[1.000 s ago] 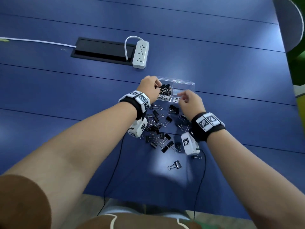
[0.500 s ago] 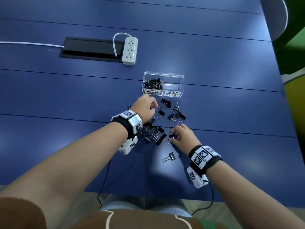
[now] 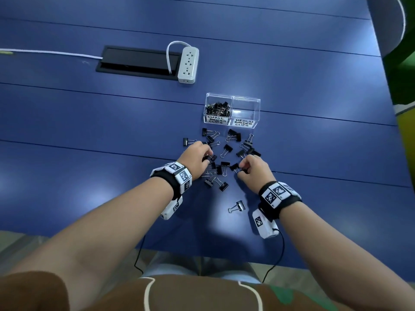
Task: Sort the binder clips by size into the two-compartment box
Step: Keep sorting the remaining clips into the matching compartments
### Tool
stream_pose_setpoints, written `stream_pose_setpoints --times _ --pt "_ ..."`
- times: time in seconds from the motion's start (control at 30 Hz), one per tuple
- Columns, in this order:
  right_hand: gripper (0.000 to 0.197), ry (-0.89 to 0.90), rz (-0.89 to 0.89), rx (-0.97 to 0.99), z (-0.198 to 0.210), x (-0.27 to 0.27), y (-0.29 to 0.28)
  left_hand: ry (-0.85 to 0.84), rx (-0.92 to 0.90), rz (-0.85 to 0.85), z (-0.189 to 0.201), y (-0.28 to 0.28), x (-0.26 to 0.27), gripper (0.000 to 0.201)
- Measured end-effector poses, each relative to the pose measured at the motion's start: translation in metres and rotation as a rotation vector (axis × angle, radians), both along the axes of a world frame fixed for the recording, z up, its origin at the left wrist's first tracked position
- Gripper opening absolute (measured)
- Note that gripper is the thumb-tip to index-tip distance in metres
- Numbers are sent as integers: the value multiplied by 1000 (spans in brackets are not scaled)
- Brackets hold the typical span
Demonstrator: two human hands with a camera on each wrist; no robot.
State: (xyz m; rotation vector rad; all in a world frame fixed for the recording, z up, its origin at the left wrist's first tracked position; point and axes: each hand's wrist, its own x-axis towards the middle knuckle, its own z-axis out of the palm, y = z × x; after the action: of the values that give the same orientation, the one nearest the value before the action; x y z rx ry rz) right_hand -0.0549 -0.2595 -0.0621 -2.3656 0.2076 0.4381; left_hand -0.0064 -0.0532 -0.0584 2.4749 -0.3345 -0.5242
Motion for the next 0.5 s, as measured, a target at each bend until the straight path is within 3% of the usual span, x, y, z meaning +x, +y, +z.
stream_pose_setpoints --times 0.13,0.23,0.3,0.4,0.5 --pt "5 5 -190 197 5 3 -2 -85 30 18 2 5 -4 25" --pt "18 64 -357 453 5 7 -5 -148 42 -36 2 -1 -10 21" --pt "23 82 -389 516 4 9 -4 -153 92 -100 1 -9 -14 24" --pt "26 83 -378 523 5 14 2 -169 202 -165 -3 -16 -17 30" --pt "22 46 -245 297 10 17 11 -193 209 -175 -5 -17 -16 23"
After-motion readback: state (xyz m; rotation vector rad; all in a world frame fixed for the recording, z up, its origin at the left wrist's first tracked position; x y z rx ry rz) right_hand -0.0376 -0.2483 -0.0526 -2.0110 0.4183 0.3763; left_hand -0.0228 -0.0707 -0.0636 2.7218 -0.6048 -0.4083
